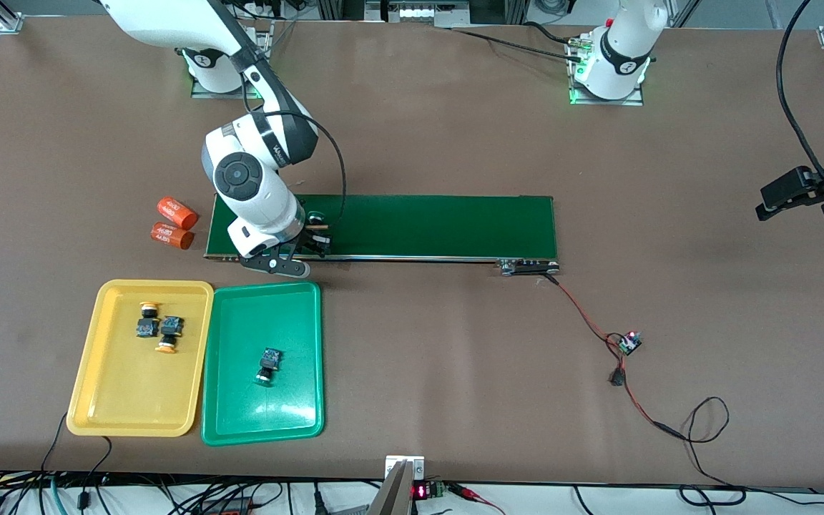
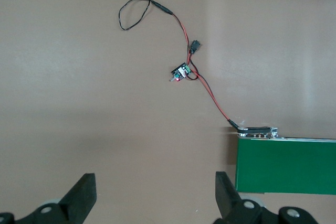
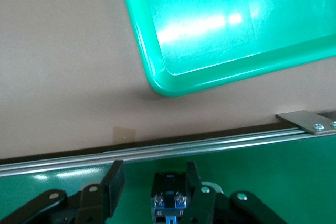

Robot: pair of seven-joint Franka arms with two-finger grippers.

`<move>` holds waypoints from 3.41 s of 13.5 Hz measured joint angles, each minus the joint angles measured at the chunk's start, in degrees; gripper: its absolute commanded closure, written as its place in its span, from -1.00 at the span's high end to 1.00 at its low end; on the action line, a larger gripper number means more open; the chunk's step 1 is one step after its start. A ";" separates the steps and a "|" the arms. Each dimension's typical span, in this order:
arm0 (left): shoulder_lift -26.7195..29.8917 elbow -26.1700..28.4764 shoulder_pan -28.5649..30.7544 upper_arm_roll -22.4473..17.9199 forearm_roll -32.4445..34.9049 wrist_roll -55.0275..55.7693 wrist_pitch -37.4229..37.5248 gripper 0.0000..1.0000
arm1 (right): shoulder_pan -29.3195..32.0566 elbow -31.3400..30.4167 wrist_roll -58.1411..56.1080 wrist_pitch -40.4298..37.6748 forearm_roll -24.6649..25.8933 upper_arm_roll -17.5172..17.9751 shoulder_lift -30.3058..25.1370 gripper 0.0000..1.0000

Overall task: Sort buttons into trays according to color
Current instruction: 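Close the right gripper on the dark-capped button and lift it, then carry the dark-capped button with the right gripper over the green tray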

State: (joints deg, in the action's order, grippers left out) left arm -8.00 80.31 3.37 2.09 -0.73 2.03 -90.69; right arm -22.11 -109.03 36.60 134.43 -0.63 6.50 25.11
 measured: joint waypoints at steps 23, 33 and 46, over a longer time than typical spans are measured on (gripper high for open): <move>0.12 0.00 -0.01 0.38 -0.75 0.00 1.93 1.00 | 1.94 -0.51 -12.55 -9.94 0.01 -3.97 0.19 1.00; 0.13 0.00 0.00 0.27 -0.99 0.00 2.51 1.00 | 5.03 -0.55 -19.78 -16.96 -7.94 -3.99 0.25 0.79; 0.12 0.00 1.15 0.02 -1.82 0.01 2.78 1.00 | 6.57 2.08 -25.89 -19.91 -8.10 -5.48 0.28 -0.61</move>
State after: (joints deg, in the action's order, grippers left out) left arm -7.88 80.31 4.52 2.11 -2.56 2.04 -87.92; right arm -15.54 -106.95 10.71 114.52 -8.73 1.03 25.38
